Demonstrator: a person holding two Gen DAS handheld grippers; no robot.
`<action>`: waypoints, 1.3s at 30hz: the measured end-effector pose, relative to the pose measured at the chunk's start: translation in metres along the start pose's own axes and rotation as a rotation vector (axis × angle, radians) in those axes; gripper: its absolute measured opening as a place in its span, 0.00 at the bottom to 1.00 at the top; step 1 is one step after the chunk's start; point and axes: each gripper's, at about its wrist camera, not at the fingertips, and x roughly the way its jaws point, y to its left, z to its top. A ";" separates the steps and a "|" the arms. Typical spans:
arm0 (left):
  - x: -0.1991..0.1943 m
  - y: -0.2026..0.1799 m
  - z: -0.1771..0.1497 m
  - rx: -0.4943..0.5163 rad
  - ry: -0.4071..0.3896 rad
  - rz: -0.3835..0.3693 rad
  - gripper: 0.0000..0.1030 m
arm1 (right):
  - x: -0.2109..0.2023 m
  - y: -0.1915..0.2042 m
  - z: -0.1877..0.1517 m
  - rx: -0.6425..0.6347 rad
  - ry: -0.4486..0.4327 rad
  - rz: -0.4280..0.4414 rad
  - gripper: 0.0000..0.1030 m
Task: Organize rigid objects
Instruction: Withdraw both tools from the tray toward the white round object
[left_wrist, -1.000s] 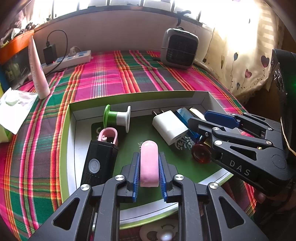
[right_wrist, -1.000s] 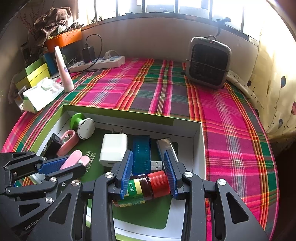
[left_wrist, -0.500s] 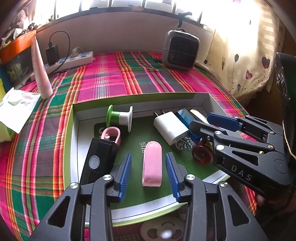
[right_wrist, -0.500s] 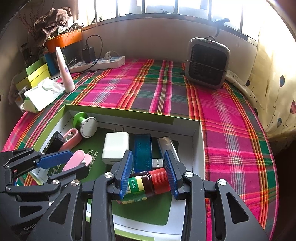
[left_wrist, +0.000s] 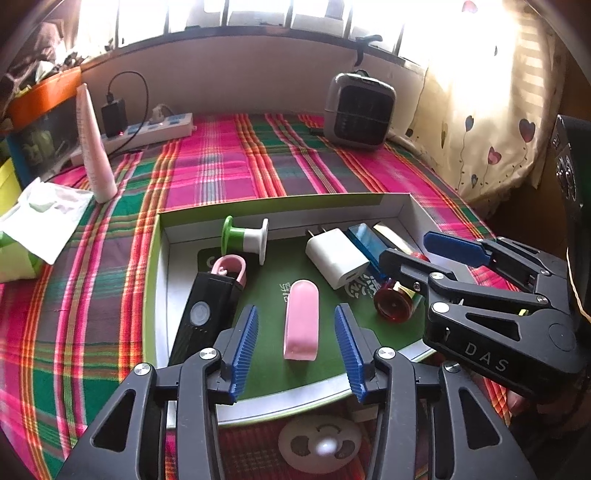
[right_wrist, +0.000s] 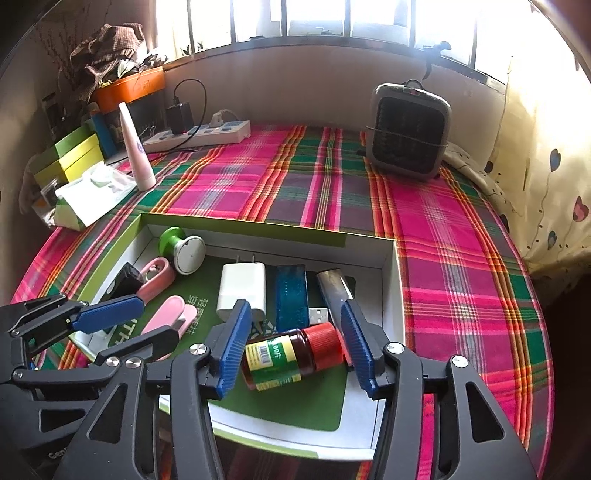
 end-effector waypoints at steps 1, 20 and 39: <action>-0.002 0.000 0.000 0.002 -0.004 0.003 0.41 | -0.002 0.000 -0.001 0.002 -0.002 0.000 0.51; -0.047 0.003 -0.025 -0.031 -0.063 -0.001 0.43 | -0.043 0.007 -0.022 0.033 -0.055 0.016 0.55; -0.070 0.013 -0.062 -0.066 -0.053 -0.012 0.43 | -0.068 0.014 -0.059 0.058 -0.052 0.036 0.55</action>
